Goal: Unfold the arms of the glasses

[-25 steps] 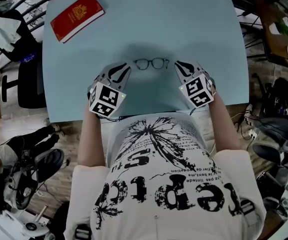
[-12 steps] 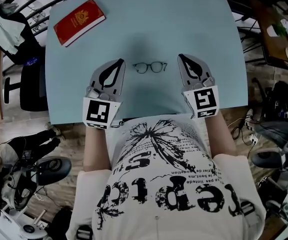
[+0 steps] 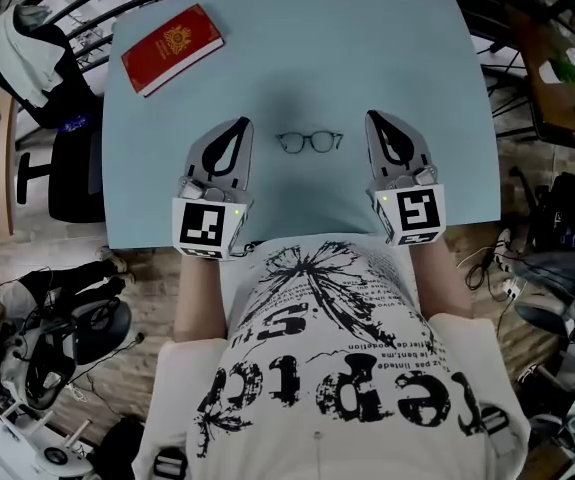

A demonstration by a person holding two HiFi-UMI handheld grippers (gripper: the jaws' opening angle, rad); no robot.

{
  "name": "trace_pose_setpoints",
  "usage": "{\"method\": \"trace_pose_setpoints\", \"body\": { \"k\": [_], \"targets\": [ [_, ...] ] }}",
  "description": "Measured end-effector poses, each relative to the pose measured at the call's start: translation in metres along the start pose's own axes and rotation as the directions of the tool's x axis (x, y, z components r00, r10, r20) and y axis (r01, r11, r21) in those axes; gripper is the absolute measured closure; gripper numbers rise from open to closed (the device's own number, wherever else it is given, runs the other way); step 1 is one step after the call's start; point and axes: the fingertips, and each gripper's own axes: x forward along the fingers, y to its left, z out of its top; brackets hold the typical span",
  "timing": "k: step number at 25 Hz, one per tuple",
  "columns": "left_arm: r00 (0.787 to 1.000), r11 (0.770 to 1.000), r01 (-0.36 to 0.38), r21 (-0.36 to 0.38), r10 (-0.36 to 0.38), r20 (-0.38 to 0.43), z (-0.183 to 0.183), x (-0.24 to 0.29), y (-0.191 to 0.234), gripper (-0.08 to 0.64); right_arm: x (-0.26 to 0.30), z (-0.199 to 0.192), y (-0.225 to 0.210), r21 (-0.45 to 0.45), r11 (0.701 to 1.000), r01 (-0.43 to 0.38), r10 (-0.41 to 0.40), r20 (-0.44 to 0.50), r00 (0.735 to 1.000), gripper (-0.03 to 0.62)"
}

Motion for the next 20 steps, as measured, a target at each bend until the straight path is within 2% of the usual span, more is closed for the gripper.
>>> {"method": "trace_pose_setpoints", "body": {
  "k": [3,11,15,20],
  "targets": [
    [1.000,1.000,-0.009,0.016,0.009,-0.006,0.001,0.002,0.001,0.538,0.000,0.002,0.000,0.016,1.000,-0.003,0.003,0.023,1.000,0.584],
    [0.999,0.999,-0.039,-0.003,0.039,0.005,0.002,0.005,0.005,0.538,0.000,0.005,-0.003,0.028,1.000,0.011,-0.013,0.049,0.999,0.584],
    [1.000,1.000,-0.022,-0.009,0.022,0.001,0.000,0.006,0.004,0.538,0.004,0.005,-0.003,0.034,0.999,0.013,-0.014,0.043,0.999,0.584],
    [0.999,1.000,0.000,0.000,0.000,0.033,0.005,0.010,0.003,0.538,0.010,0.004,0.000,0.024,1.000,0.002,-0.003,0.036,0.999,0.584]
  ]
}}
